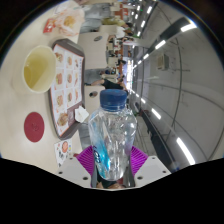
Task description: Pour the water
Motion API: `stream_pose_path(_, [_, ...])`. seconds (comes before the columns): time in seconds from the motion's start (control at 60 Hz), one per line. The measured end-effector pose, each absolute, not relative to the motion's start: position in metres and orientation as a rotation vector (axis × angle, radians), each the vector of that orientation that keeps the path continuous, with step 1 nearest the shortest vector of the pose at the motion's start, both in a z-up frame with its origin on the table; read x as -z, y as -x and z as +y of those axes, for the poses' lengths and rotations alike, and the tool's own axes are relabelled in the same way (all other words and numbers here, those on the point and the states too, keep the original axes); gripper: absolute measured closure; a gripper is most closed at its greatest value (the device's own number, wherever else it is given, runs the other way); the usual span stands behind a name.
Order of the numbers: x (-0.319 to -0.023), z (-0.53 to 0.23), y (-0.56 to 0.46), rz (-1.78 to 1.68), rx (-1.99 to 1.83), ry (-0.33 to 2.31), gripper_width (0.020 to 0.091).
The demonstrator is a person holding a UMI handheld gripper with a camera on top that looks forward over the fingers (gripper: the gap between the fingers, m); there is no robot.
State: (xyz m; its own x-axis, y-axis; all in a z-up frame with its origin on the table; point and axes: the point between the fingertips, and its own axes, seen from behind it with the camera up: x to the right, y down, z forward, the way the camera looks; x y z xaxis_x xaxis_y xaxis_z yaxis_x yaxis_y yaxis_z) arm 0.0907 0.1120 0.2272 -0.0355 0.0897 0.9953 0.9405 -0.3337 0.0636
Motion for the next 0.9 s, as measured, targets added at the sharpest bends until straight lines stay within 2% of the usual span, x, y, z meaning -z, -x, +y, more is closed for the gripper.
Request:
stream_pose_path(0.1, [-0.21, 0.122, -0.066, -1.338, 1.598, 1.361, 0.0679])
stream_pose_path(0.25, [-0.201, 0.125, -0.029, -1.533, 1.712, 1.144, 0.0677])
stream_pose_path(0.467, [-0.187, 0.128, -0.027, -1.552, 1.679, 1.226, 0.0679])
stream_pose_path(0.6, [-0.188, 0.119, -0.041, -1.3, 1.439, 1.528, 0.0678])
stream_pose_path(0.667, [-0.196, 0.115, -0.035, -1.106, 1.183, 1.676, 0.0677])
stream_pose_path(0.8, [-0.215, 0.109, -0.023, -0.748, 0.705, 1.796, 0.0676])
stream_pose_path(0.9, [-0.204, 0.108, -0.024, -0.507, 0.422, 1.889, 0.0679])
